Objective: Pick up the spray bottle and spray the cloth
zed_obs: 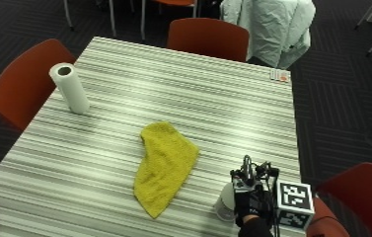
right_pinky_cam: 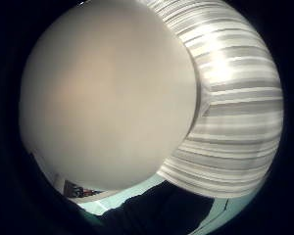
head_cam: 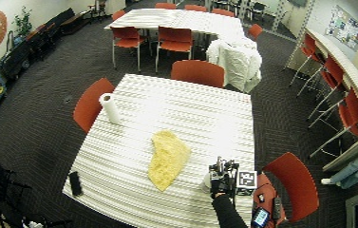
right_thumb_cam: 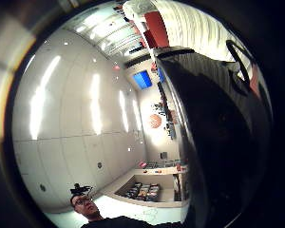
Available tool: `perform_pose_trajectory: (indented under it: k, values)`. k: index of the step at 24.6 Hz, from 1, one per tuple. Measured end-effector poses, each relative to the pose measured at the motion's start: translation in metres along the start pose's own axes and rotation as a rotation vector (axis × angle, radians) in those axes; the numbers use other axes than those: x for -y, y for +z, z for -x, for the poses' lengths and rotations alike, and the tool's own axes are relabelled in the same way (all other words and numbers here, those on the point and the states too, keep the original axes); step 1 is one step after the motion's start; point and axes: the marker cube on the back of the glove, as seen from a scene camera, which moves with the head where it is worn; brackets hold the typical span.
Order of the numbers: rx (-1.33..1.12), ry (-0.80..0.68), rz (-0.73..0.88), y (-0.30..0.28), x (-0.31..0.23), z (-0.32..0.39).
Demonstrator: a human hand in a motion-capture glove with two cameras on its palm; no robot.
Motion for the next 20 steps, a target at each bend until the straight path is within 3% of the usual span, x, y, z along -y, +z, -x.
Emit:
perform_pose_trajectory:
  k: [6,14,20]
  values:
    - [-0.024,-0.036,-0.007,-0.010,0.014,0.027]
    - [-0.057,-0.114,0.027,-0.009,0.015,0.119]
    - [-0.074,-0.124,0.069,0.008,0.015,0.136]
